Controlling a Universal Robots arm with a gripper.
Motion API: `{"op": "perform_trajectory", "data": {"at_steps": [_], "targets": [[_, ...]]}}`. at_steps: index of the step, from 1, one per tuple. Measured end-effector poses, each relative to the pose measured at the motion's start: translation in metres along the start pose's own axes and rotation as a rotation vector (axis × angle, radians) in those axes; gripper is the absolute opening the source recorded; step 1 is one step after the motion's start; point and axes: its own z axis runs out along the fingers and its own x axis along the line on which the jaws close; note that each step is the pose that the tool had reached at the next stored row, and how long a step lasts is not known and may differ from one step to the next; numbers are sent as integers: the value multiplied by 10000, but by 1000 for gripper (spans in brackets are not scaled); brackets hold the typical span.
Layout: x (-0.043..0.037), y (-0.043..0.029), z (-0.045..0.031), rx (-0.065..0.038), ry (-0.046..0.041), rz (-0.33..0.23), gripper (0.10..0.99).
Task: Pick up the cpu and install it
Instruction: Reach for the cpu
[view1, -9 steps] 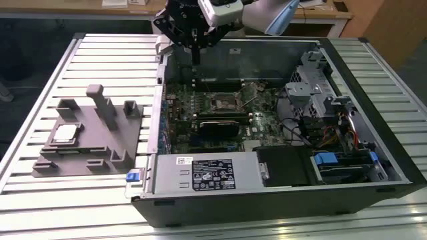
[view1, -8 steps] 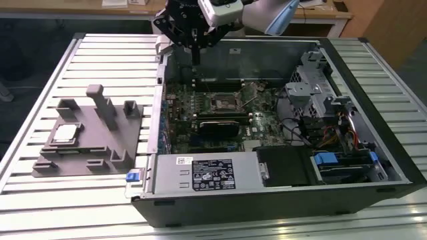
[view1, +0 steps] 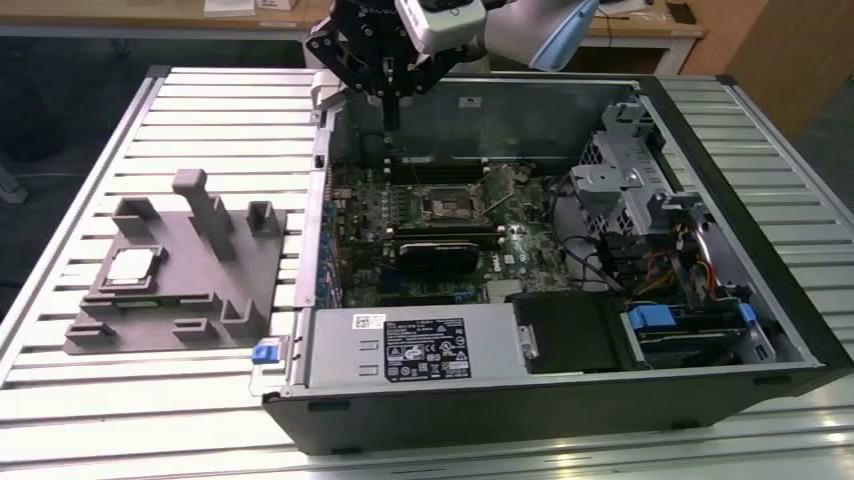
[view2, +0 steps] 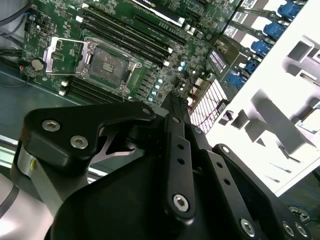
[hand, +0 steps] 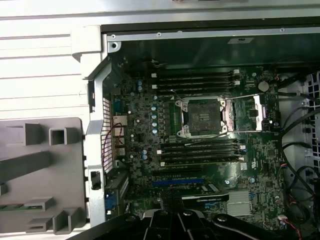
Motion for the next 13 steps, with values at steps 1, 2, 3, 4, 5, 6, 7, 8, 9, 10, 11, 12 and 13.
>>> {"op": "perform_trajectory", "data": {"at_steps": [1, 2, 3, 4, 5, 6, 7, 8, 9, 10, 11, 12, 13], "targets": [[5, 0, 0, -1, 0, -1, 106], [11, -1, 0, -1, 0, -2, 106], [18, -1, -1, 0, 1, -1, 106], [25, -2, -1, 0, 0, -2, 106], [34, -3, -1, 1, 1, -2, 106], [44, -4, -2, 0, 1, -2, 106], [53, -4, -2, 0, 1, -2, 106], [61, -5, -2, 0, 0, -2, 106], [70, -5, -2, 0, 1, -2, 106], [77, -6, -2, 0, 1, -2, 106], [86, -6, -3, 0, 1, -2, 106], [96, -7, -3, 0, 1, -1, 106], [107, -8, -3, 0, 1, -1, 106]]}}
